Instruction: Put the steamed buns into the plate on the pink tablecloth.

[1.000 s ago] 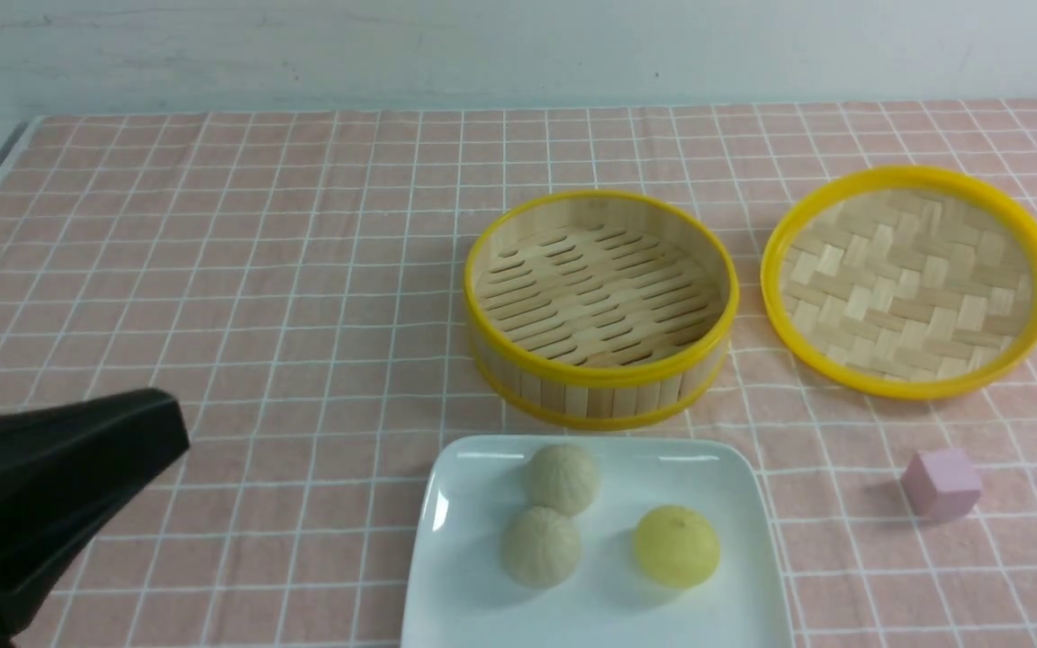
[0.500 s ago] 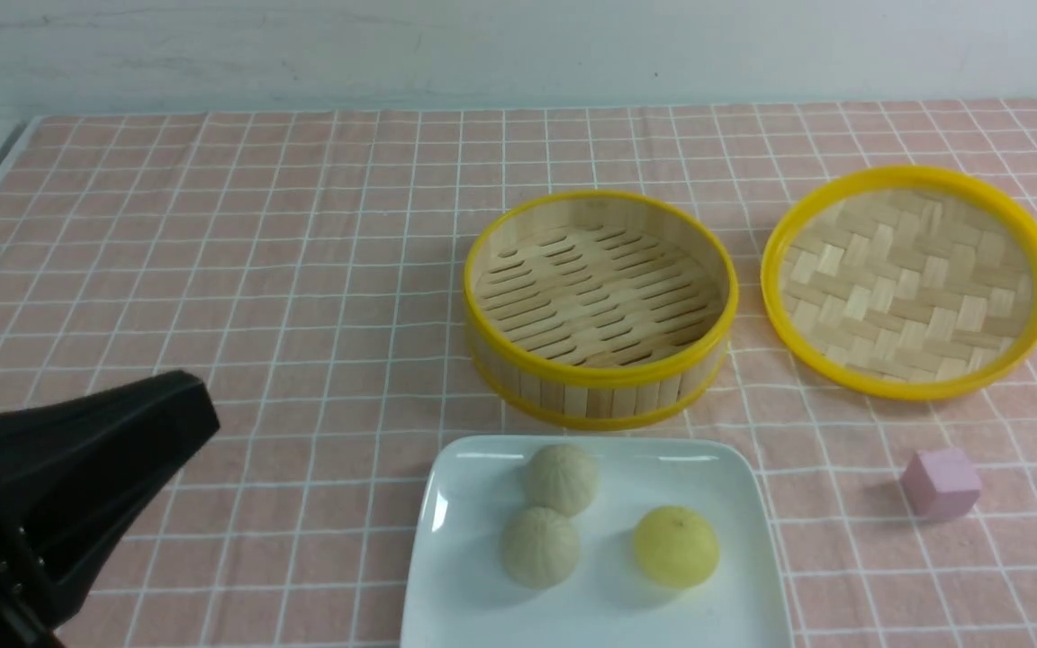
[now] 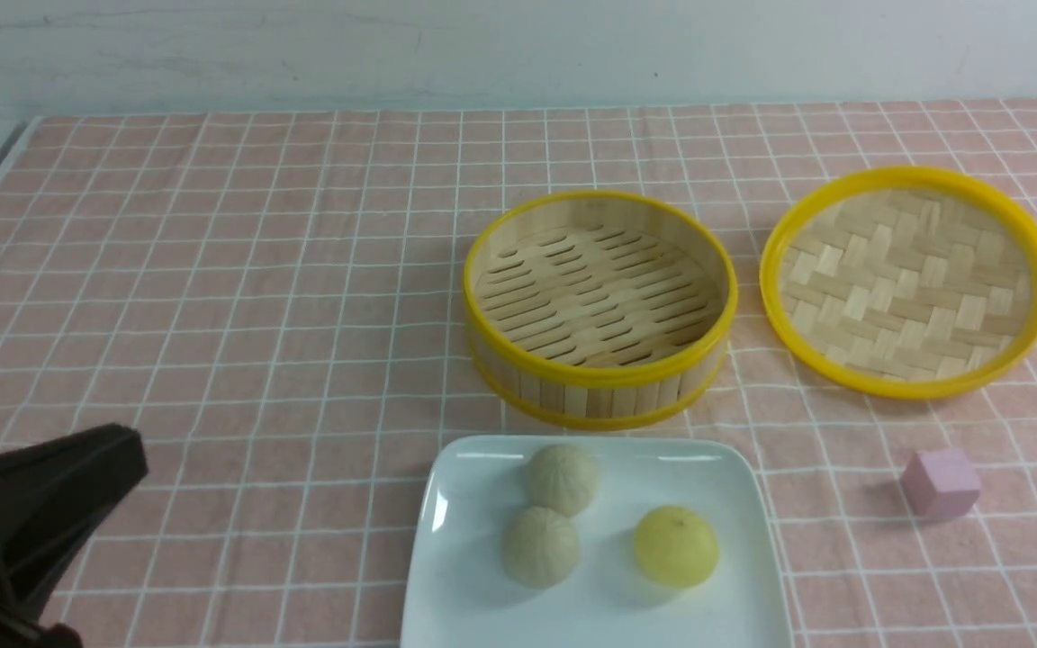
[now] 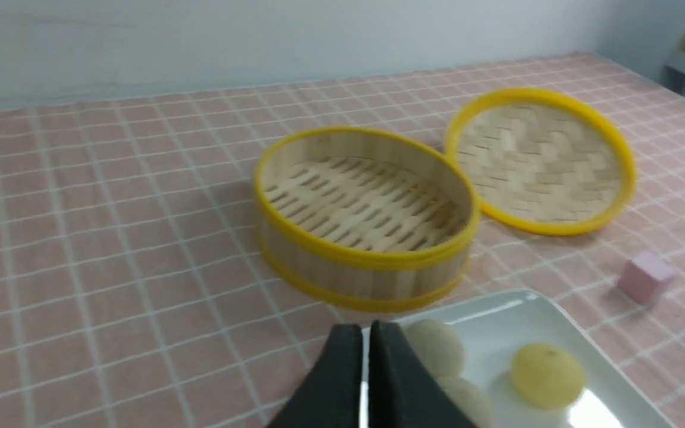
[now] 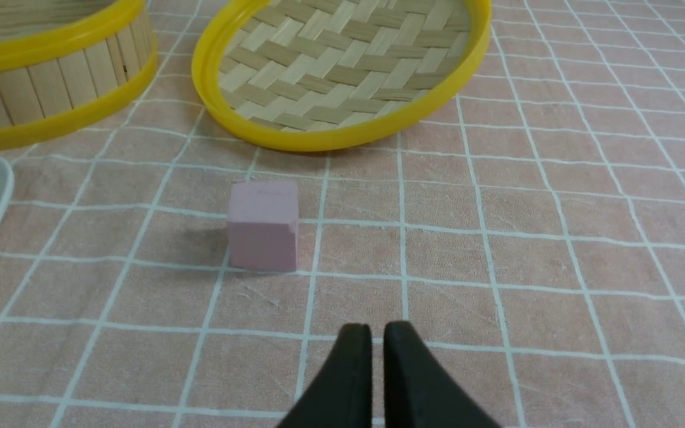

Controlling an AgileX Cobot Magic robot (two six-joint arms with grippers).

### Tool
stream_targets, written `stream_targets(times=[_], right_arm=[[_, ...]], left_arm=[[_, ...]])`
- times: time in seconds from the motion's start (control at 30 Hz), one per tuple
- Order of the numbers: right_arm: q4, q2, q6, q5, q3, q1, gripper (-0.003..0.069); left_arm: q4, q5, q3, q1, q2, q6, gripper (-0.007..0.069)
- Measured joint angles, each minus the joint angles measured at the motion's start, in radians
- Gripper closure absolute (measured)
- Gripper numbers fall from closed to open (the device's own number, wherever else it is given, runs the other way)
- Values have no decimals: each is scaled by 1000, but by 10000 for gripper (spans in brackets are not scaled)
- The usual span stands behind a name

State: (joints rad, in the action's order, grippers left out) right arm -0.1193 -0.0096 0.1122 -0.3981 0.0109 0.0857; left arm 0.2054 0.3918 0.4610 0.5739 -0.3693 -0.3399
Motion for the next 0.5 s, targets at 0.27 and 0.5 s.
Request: stream_targets(times=[0.27,0.5], right_arm=[[0,0,0,1,0,0,585],[0,0,0,1,0,0,576]], left_arm=[[-3,10,-241,-420,187,31,580],[-5,22,-373,-582,292,35,577]])
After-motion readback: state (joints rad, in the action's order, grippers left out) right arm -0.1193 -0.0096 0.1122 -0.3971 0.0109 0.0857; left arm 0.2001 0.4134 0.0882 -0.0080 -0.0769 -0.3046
